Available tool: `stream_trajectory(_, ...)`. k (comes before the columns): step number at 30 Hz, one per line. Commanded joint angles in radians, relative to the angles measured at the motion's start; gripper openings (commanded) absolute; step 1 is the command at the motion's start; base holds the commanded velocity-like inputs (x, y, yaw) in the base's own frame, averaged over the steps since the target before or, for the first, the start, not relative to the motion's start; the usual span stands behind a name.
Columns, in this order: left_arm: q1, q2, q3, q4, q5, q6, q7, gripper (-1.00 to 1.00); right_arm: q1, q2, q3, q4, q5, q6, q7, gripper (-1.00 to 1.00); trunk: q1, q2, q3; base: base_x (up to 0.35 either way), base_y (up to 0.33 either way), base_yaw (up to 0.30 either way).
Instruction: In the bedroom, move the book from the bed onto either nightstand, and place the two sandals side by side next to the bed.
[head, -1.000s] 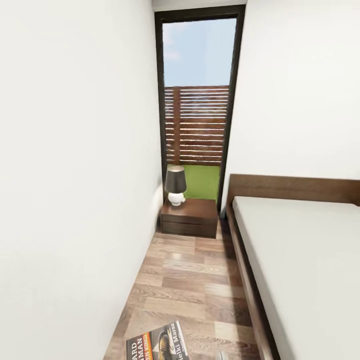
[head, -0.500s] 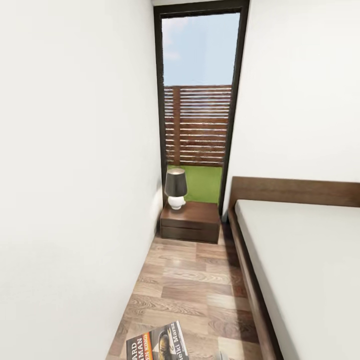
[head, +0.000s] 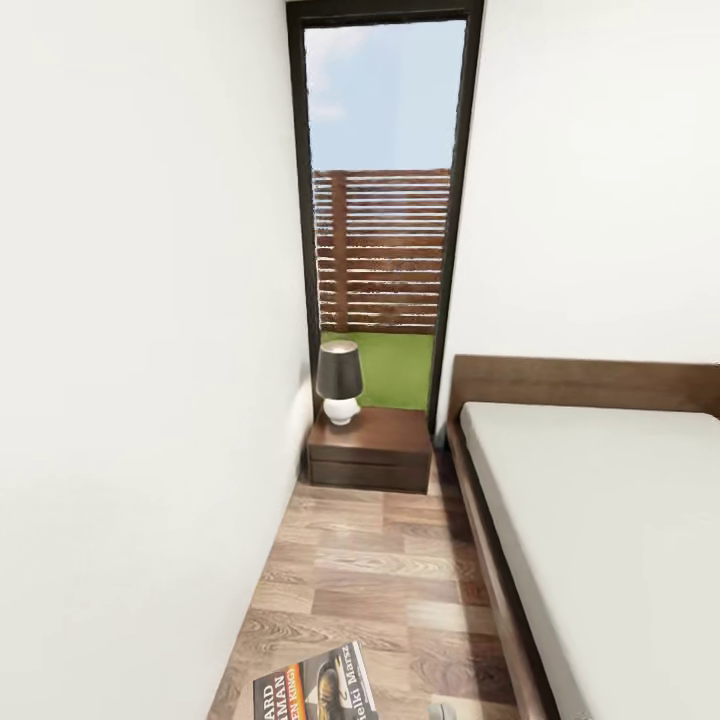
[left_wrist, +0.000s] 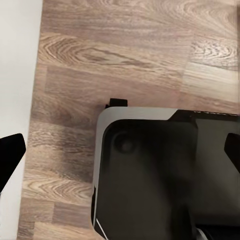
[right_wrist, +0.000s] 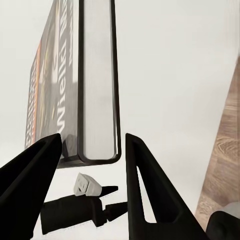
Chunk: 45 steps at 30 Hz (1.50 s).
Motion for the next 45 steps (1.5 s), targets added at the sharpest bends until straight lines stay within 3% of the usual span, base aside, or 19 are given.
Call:
stream_trajectory(1,0.000,0.000,-0.008,0.001,0.011,-0.005,-0.003,1.00,0.000,0.000,0.004,-0.001,-0.012,0.011,0.003,-1.00,0.000,-0.001,0.000,0.051,0.000,-0.201)
stream_trajectory(15,0.000,0.000,-0.008,0.002,0.010,-0.031,-0.004,1.00,0.000,0.000,0.005,-0.001,-0.012,0.011,0.003,-1.00,0.000,-0.001,0.000,0.079,0.021,-0.073)
stream_trajectory(45,0.000,-0.003,-0.008,0.003,0.009,-0.034,-0.005,1.00,0.000,0.001,0.005,-0.001,-0.011,0.011,0.003,-1.00,0.000,-0.001,0.000,0.289,0.055,-0.005)
